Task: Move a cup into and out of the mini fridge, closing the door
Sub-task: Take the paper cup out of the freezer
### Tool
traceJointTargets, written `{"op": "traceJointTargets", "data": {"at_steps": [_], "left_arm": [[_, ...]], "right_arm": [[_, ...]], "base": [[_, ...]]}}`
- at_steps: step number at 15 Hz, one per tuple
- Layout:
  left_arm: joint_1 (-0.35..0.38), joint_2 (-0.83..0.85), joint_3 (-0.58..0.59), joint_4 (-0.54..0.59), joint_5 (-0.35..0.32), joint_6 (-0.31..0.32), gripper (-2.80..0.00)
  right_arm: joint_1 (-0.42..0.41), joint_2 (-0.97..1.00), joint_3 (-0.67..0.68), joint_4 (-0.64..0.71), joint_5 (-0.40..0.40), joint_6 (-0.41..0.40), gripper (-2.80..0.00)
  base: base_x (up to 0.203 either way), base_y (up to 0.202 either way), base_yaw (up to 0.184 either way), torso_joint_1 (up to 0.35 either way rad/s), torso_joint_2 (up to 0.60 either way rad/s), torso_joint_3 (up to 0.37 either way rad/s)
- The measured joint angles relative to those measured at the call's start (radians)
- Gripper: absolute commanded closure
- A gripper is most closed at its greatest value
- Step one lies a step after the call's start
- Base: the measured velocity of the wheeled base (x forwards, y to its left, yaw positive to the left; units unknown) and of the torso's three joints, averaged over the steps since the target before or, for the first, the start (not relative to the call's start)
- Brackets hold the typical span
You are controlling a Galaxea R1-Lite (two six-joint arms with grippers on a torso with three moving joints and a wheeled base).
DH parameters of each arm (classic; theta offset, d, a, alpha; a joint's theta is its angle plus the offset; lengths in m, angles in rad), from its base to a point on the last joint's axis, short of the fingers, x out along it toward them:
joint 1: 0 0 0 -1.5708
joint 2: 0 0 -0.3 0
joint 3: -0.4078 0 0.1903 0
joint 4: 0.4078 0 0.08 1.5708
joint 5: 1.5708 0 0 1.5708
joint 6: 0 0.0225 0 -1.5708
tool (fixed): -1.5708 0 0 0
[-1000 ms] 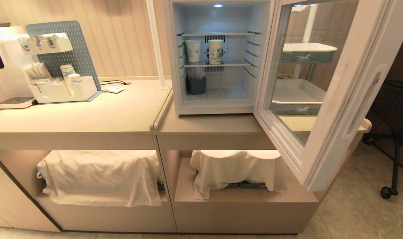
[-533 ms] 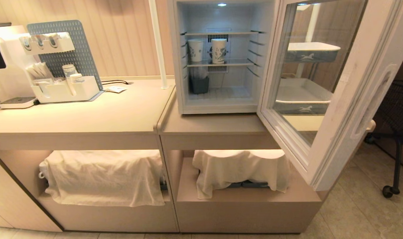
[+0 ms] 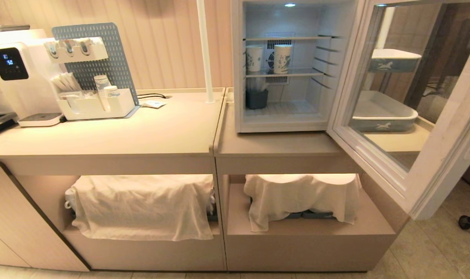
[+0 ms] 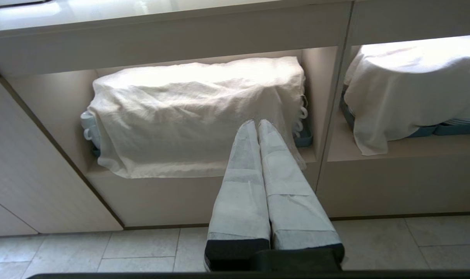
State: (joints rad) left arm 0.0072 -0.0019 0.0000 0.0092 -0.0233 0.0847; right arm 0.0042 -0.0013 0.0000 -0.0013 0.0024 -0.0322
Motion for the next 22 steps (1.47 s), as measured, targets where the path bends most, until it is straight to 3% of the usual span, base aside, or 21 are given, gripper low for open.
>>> {"op": "traceJointTargets", "data": {"at_steps": [14, 19, 22], "left_arm": [[0.0, 0.0, 0.0, 0.0, 0.0, 0.009, 0.0], [-0.001, 0.0, -0.001, 0.0, 0.003, 0.015, 0.0], [0.001, 0.001, -0.001, -0.002, 0.004, 0.017, 0.0]], "right_arm": [[0.0, 0.0, 0.0, 0.0, 0.0, 0.001, 0.0], [-0.001, 0.0, 0.0, -0.001, 0.0, 0.002, 0.0], [0.001, 0.0, 0.0, 0.0, 0.0, 0.002, 0.0]], "base": [[0.0, 0.186, 0.001, 0.002, 0.0, 0.003], [0.0, 0.017, 0.0, 0.0, 0.0, 0.001], [0.148, 0.0, -0.001, 0.004, 0.0, 0.004]]}}
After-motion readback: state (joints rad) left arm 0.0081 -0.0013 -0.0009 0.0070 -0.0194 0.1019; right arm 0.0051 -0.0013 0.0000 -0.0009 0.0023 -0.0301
